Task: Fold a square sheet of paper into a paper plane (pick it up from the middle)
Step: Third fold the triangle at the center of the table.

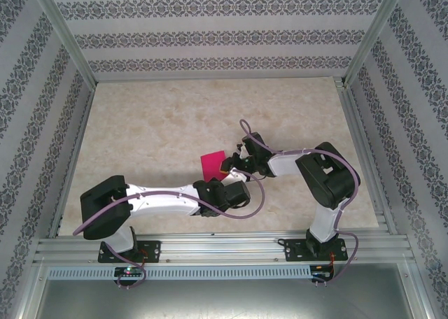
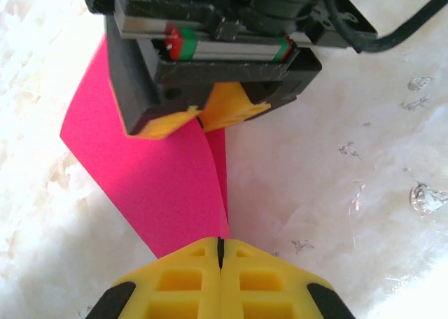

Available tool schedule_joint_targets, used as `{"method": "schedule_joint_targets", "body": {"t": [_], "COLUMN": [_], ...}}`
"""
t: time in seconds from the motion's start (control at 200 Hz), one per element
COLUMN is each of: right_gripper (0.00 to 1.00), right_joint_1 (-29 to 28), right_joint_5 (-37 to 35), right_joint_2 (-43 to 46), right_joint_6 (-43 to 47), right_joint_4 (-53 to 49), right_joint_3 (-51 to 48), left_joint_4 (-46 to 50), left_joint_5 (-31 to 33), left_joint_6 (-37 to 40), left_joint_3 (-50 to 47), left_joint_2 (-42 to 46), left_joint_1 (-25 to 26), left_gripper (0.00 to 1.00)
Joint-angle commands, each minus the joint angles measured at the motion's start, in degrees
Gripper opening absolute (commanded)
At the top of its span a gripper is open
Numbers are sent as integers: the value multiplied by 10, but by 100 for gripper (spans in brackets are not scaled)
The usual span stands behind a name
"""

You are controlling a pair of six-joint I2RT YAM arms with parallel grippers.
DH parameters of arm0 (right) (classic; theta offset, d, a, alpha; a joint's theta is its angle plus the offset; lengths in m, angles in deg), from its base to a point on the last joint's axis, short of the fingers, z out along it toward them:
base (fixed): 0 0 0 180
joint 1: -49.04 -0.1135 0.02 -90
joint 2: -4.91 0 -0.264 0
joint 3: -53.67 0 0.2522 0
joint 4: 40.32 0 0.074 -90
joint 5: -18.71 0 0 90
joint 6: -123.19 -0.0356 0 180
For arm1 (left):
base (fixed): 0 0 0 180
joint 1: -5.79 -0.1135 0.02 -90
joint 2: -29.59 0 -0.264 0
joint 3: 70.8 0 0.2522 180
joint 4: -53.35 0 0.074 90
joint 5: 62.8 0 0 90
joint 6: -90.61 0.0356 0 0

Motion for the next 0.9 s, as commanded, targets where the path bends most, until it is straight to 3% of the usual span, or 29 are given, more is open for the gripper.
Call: {"method": "schedule_joint_targets", "body": {"t": [0.0, 0.13, 0.25, 0.49, 0.659, 0.894], "right_gripper": [34, 40, 42, 15, 14, 14], "right_joint_1": [11, 24, 32, 23, 7, 2], "right_joint_5": [-12, -47, -89, -19, -4, -28], "right_joint_2": [32, 75, 108, 58, 0, -68], "right_joint_6": [21, 68, 114, 135, 159, 217], "right_joint_4": [-41, -123, -188, -158, -186, -279], "right_joint_3": [5, 14, 28, 90, 159, 239], "left_joint_4": [5, -19, -60, -108, -113, -112], "left_joint_5": [-40, -111, -228, -401, -479, -506], "left_joint_6": [11, 2, -5, -12, -12, -9], "left_joint_3": [-15, -42, -79, -125, -133, -130], "left_joint_2": [19, 48, 84, 116, 116, 102], "left_joint_1": [-22, -61, -115, -217, -266, -291], "left_gripper": [1, 1, 1, 1, 2, 3]}}
